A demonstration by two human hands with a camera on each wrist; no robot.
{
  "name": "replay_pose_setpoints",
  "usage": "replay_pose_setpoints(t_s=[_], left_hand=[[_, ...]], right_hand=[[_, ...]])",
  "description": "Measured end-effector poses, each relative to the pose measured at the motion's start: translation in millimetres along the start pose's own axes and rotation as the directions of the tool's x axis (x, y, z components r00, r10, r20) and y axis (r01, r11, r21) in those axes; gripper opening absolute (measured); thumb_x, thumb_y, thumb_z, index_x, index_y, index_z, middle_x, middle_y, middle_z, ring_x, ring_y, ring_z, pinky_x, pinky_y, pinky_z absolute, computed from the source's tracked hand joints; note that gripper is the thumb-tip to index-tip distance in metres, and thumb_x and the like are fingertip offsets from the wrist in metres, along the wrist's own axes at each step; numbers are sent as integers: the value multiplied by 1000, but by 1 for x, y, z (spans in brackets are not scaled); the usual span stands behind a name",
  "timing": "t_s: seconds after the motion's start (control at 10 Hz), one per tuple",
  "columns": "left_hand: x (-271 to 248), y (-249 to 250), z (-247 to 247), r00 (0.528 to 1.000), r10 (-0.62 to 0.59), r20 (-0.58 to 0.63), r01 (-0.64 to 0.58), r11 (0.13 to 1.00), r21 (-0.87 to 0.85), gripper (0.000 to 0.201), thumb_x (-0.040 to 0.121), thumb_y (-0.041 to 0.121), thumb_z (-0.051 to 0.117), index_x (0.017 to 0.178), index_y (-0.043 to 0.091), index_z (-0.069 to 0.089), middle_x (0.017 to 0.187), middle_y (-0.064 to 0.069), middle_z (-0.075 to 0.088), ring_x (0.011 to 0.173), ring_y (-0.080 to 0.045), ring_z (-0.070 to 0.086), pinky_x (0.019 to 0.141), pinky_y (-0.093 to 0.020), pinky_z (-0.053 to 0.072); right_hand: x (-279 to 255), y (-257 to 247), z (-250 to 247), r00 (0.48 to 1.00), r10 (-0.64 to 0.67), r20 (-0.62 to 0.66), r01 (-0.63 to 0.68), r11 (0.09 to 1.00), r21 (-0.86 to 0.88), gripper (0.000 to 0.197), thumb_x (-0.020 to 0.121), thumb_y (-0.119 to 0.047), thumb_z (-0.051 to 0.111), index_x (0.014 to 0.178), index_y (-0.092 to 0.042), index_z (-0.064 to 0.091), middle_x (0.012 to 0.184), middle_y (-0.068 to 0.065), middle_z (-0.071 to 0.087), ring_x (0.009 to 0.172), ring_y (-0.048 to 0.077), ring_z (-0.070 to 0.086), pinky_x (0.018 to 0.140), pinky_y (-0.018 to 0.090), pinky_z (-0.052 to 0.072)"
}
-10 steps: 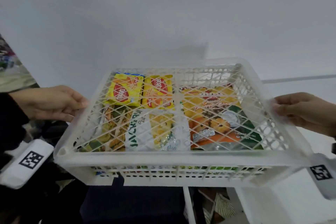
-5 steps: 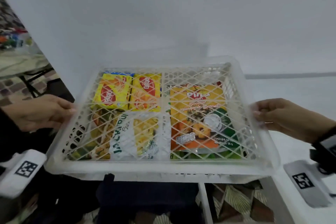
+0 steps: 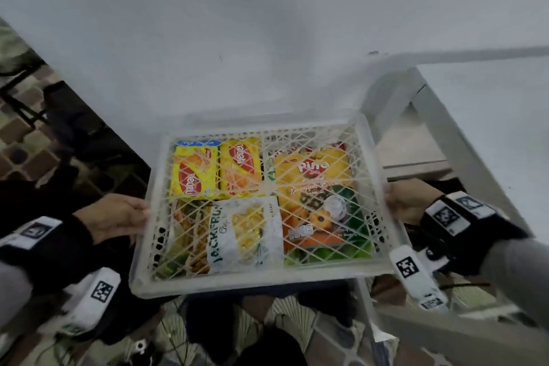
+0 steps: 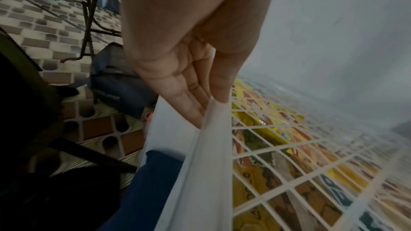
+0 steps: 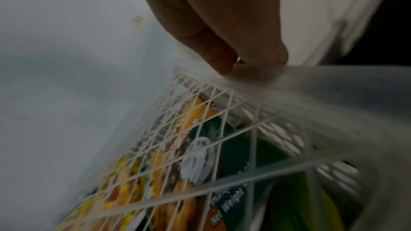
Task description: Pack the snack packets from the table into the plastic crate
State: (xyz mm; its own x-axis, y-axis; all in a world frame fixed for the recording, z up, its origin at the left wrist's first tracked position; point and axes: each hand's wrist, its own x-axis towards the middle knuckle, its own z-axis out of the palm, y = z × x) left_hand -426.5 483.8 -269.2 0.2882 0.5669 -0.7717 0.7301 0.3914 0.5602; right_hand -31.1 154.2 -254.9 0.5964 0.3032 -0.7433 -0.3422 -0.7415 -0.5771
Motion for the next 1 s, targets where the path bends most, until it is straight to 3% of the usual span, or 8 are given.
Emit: replay_pose_setpoints(t_s=[0.1,0.2,0.3,0.4,0.5,0.7,0.8,1.0], left_hand=[[35,-28,19,999,-48,-19,47,998,-40,18,89,-12,50,96,-4,64,88,-16,67,61,-14,69,53,-22,57],[76,-57,40,996,-75,-43,73,996,-56,20,90,-11,49,104,-5,63,89,-16,66,68,-15,68,61,-23,57],[114,-87,60,992,-118,-51,112,989,-99,27,92,-10,47,118,-8,56,107,-19,58,85,-23,57,79,-30,51],[146,-110,76,979,-179,-98,165,977,-135,29,91,-10,48,118,-4,55,102,-17,56,80,-21,54,68,-24,53],[174,-128,89,971,-223,-89,210,969,-129,32,91,-11,48,123,-10,52,111,-20,55,96,-28,54,82,-31,46],[199,-140,112,965,-235,-116,216,964,-153,26,90,-15,47,114,-8,57,98,-16,58,79,-25,55,63,-23,55],[210,-146,117,965,-235,-116,219,966,-139,30,90,-16,44,118,-11,54,103,-17,57,83,-25,55,84,-36,46],[217,-148,114,976,-207,-67,197,971,-137,31,91,-18,39,118,-13,54,107,-21,57,81,-22,56,84,-34,49]], right_hand=[[48,35,23,997,60,-49,-59,998,18,24,92,3,44,109,9,59,87,16,56,83,30,48,81,40,43],[99,82,44,997,58,-58,-57,998,4,16,96,-6,44,96,-14,57,64,-8,64,68,14,48,74,31,44],[128,105,64,995,62,-73,-66,996,-52,32,95,-4,43,125,-1,54,74,-3,57,65,7,44,76,28,43],[157,123,81,993,64,-101,-72,994,-79,38,93,4,43,130,3,50,100,6,51,73,15,49,75,27,44],[190,141,95,988,74,-134,-83,995,-60,38,92,7,42,129,4,51,104,7,48,94,20,46,82,29,41],[233,174,108,982,81,-169,-90,995,-41,37,90,9,43,125,5,54,129,26,53,95,20,46,99,41,42],[249,185,110,981,78,-180,-82,996,-18,37,88,12,44,123,6,56,123,26,57,93,22,49,95,41,45],[262,196,105,992,62,-108,-66,997,-28,37,82,15,43,101,-4,69,95,13,65,94,33,59,92,46,49]])
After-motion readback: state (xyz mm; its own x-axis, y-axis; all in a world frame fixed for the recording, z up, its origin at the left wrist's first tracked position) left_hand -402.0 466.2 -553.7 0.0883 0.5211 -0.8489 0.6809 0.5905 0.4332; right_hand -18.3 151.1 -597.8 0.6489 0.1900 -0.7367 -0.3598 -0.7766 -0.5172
